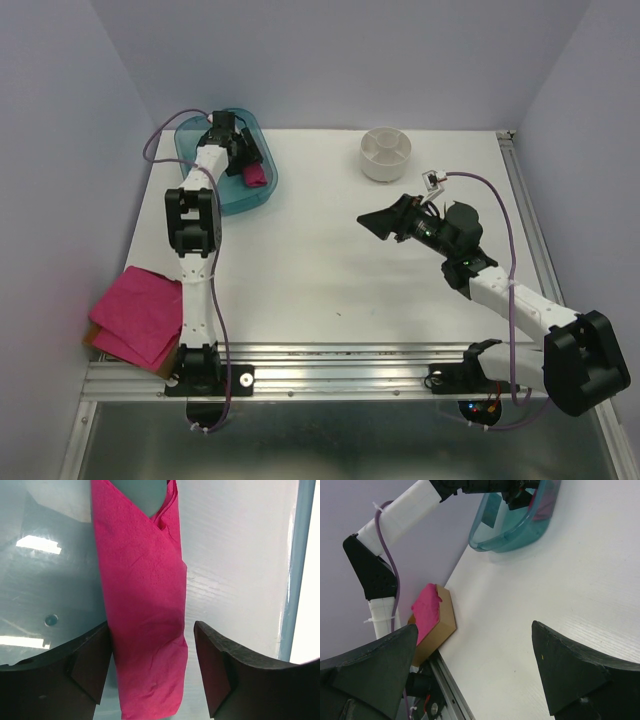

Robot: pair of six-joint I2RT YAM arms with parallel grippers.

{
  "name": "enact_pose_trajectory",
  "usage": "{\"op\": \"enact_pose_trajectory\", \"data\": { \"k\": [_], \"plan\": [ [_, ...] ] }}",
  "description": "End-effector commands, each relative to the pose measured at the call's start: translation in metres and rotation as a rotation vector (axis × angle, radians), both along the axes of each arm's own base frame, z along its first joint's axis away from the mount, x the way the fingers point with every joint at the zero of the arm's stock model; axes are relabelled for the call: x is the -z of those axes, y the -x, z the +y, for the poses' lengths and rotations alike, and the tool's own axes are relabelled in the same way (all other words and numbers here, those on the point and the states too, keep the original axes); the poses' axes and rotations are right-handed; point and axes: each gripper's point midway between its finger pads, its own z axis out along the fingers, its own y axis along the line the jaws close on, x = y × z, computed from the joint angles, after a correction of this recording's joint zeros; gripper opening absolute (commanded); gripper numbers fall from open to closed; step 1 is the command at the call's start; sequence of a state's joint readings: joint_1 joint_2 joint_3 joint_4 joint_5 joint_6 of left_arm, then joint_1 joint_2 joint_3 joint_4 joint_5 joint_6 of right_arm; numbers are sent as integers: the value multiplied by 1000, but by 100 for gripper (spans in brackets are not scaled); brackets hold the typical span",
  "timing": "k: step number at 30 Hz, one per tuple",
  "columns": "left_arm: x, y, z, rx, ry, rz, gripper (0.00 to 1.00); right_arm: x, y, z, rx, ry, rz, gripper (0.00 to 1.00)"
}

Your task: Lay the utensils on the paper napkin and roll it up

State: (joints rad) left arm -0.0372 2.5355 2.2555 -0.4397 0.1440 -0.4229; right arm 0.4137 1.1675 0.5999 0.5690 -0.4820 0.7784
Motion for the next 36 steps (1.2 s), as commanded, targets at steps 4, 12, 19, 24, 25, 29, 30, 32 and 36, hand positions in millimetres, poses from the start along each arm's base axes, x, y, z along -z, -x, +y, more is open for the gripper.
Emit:
{"op": "enact_pose_trajectory", "data": {
  "k": [4, 12, 19, 24, 25, 29, 30, 32, 36],
  "plan": [
    [-20, 17, 14, -1, -57, 24, 79, -34, -1, 4, -18, -31, -103, 100],
    [-70, 12, 18, -14, -69, -59, 96, -34, -1, 5, -22, -26, -102, 100],
    [-150, 24, 26, -51, -95, -189, 99, -30, -11, 0, 28, 36, -66, 100],
    [-204, 57, 28, -72, -93, -275, 99, -28, -19, -7, 82, 101, -62, 100],
    [-212, 66, 28, -77, -87, -289, 99, -28, -19, -10, 97, 106, -58, 100],
    [-243, 129, 22, -77, -40, -394, 99, -24, -25, -25, 188, 148, -51, 100],
    [-246, 140, 19, -71, -30, -415, 99, -21, -24, -27, 195, 168, -56, 100],
    [-246, 175, 7, -58, -1, -459, 99, -15, -21, -37, 229, 205, -53, 100],
    [-226, 228, -16, 9, 66, -501, 99, -1, -8, -52, 269, 249, -52, 100]
  ]
}}
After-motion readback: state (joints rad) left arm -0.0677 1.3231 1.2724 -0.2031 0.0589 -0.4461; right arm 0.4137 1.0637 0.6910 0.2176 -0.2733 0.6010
